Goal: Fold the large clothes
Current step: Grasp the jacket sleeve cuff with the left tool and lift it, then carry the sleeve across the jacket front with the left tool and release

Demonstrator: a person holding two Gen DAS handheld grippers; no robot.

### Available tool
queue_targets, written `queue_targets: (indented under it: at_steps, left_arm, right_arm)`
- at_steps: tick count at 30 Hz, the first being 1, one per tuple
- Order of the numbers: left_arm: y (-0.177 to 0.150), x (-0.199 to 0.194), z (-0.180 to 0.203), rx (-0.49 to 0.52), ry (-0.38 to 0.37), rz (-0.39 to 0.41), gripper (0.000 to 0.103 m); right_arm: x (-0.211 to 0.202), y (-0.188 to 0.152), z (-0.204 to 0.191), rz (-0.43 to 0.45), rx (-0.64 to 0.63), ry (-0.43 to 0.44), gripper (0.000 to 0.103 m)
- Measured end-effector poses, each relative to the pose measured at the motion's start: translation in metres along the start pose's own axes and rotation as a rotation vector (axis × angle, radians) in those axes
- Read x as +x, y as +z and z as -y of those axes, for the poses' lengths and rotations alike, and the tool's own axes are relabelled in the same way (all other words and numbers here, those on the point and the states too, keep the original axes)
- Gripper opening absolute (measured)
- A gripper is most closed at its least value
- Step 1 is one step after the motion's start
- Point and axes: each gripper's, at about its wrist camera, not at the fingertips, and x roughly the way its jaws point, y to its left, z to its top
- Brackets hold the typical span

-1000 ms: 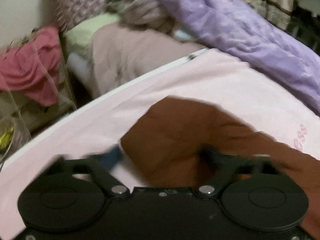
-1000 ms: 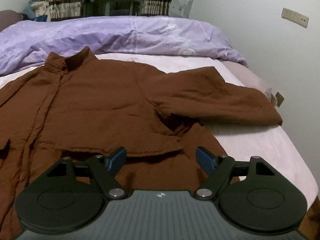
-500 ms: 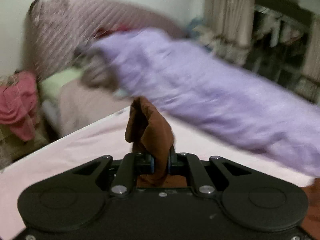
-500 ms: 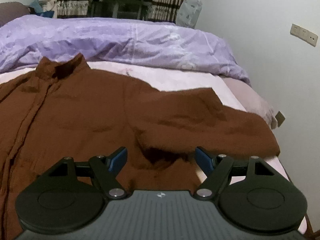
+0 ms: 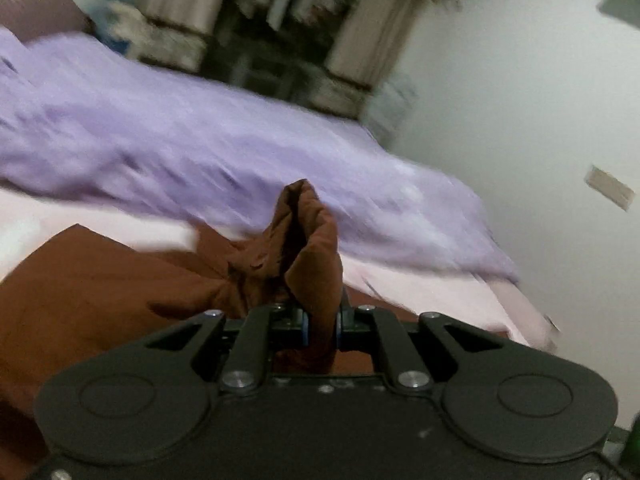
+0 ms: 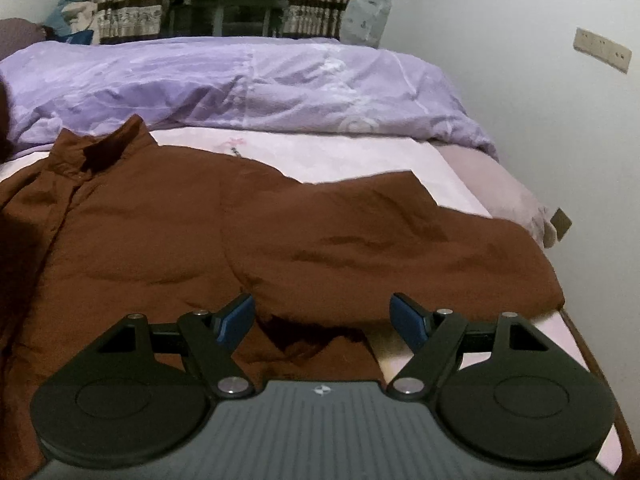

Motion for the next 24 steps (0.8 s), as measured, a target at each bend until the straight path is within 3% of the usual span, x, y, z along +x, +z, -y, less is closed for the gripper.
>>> queue_targets:
  at_steps: [5, 7, 10, 12, 15, 19, 20, 22, 24]
  left_arm:
    - [-0.050, 0.056, 0.028, 0.060, -0.041, -0.147, 0.009]
    - [-0.072, 0.067, 0.038, 0.077, -0.017, -0.165, 0.009]
    - [-0.095, 0.092, 0.043, 0.081, -0.035, -0.254, 0.010]
    - [-0.109, 0.109, 0.044, 0.113, -0.005, -0.312, 0.010]
    - [-0.114, 0.116, 0.048, 0.156, 0.018, -0.285, 0.011]
    - [-0.105, 0.111, 0.054, 0.141, 0.036, -0.284, 0.015]
    - [-0.104, 0.103, 0.060, 0.135, 0.022, -0.278, 0.021]
    - [-0.098, 0.090, 0.068, 0.150, -0.052, -0.302, 0.074]
    - [-0.096, 0.069, 0.074, 0.163, -0.073, -0.221, 0.076]
  right_arm:
    - [0.007, -0.003, 0.003, -0.018, 0.014, 0.001, 0.090]
    - [0.009, -0.003, 0.003, -0.025, 0.009, 0.002, 0.090]
    - [0.012, -0.003, 0.001, -0.034, -0.002, -0.009, 0.090]
    - [0.014, -0.004, 0.002, -0.043, 0.002, -0.016, 0.090]
    - [0.017, -0.006, 0.005, -0.061, 0.022, -0.008, 0.090]
    - [0.021, -0.009, 0.007, -0.080, 0.022, -0.015, 0.090]
    - [0.021, -0.009, 0.008, -0.082, 0.023, -0.019, 0.090]
    - [0.020, -0.010, 0.010, -0.082, 0.030, -0.018, 0.090]
    - [0.019, -0.011, 0.012, -0.082, 0.039, -0.019, 0.090]
